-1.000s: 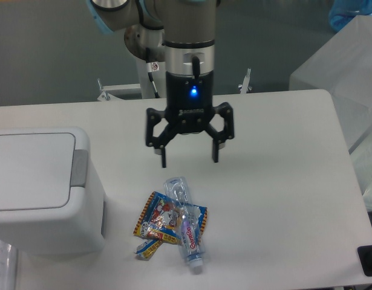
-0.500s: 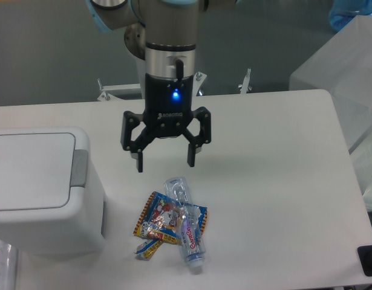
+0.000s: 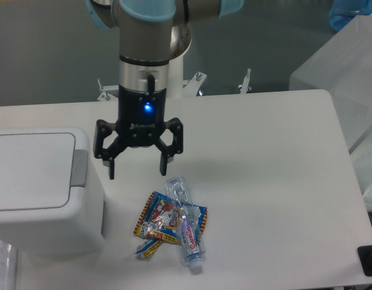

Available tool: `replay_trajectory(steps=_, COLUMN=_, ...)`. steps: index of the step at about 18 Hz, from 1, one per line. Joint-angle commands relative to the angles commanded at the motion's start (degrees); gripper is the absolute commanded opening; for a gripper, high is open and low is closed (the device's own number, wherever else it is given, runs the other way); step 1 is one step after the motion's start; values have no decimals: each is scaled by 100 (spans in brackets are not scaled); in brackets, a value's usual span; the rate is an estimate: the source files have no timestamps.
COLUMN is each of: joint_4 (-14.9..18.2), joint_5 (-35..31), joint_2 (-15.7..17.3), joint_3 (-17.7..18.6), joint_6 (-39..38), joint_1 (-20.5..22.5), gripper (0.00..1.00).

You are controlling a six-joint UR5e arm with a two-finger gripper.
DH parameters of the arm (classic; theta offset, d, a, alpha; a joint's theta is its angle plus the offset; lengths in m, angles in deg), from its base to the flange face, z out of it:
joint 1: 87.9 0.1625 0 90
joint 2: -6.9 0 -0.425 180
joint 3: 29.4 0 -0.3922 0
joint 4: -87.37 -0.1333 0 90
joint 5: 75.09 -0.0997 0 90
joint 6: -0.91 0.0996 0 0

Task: Open the trash can
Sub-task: 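Move the open gripper across the table toward the trash can lid, then press the gripper down on the trash can lid edge to pop it open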

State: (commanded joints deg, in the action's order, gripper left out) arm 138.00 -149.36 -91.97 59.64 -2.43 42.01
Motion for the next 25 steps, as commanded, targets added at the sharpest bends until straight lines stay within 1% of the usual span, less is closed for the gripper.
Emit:
replay_trajectory(steps=6, joint_4=-9, joint_5=0, joint_2=18, joint_3=105, joint_6=0, joint_1=-158, gripper=100)
replay_trajectory(steps=13, joint_4=-9, joint_5=-17, joint_2=62, joint_3=290, joint_6=0, joint_1=-229, gripper=100)
replay_trajectory(steps=25, joint_4=-26, joint_5=-26, joint_2=44, joint_3=334, joint_6=26, joint_1=-273, gripper=100)
